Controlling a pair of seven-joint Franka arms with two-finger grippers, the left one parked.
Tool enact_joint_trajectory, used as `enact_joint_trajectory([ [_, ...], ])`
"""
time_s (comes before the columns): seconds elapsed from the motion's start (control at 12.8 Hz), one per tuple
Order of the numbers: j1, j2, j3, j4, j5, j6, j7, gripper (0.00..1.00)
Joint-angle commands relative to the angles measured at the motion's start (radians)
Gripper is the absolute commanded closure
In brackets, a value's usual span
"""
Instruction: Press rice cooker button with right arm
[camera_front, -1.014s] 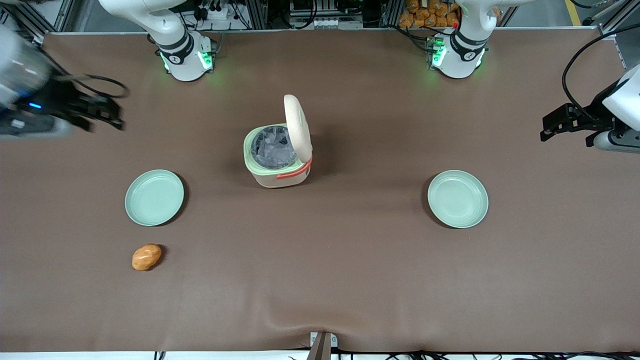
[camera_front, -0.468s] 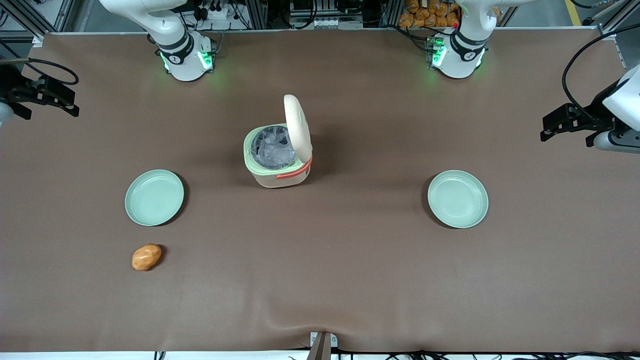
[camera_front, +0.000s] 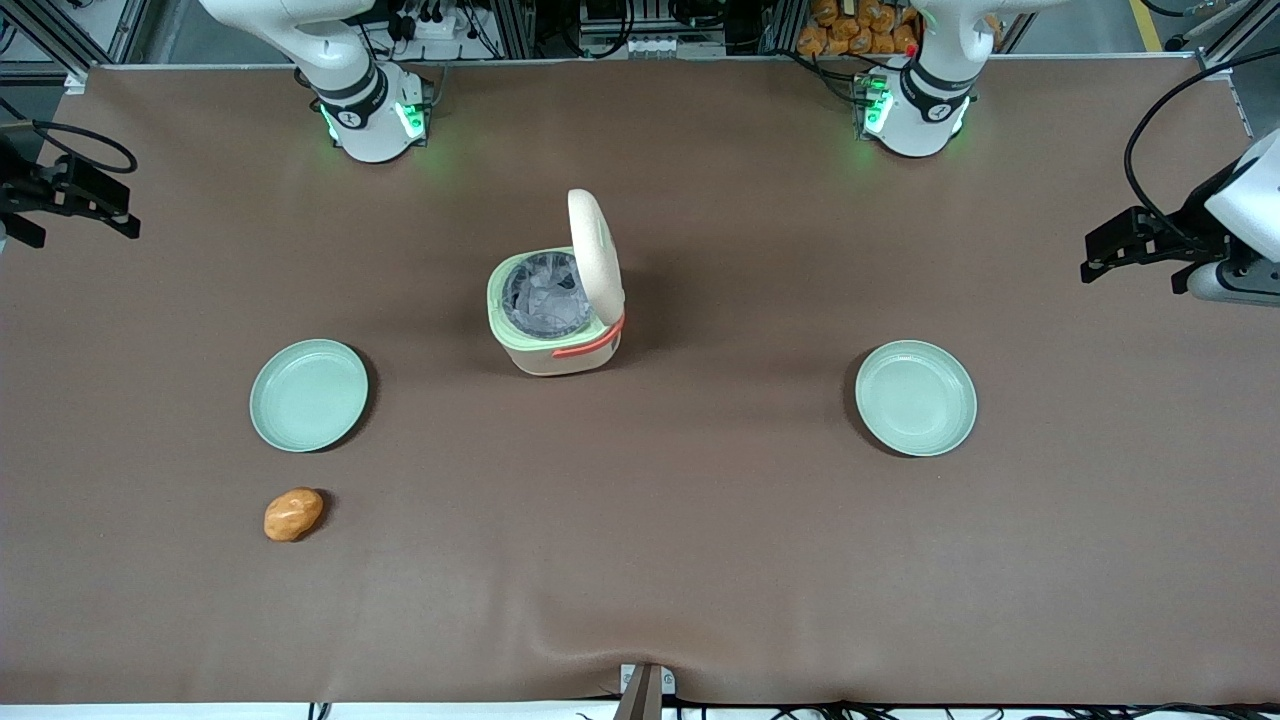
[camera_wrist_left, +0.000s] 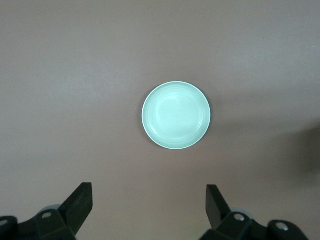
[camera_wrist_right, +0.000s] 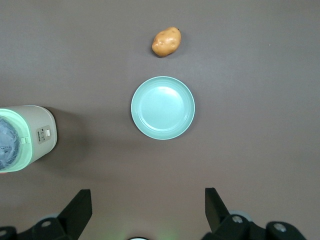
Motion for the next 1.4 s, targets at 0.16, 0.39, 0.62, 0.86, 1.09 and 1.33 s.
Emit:
enact_joint_trajectory([
  [0.16,-0.022,-0.004,0.026,-0.007,0.027,0.024,-0.013,0.00],
  [0.39,-0.024,-0.005,0.031,-0.008,0.034,0.028,-0.013,0.00],
  [0.62,-0.022,-0.004,0.032,-0.002,0.038,0.026,-0.002,0.00],
  [0.86,-0.022,-0.002,0.031,-0.002,0.040,0.028,-0.002,0.00],
  [1.09,-0.021,-0.002,0.031,-0.002,0.040,0.024,-0.002,0.00],
  [1.33,-0.021,-0.002,0.031,-0.002,0.041,0.024,-0.011,0.00],
])
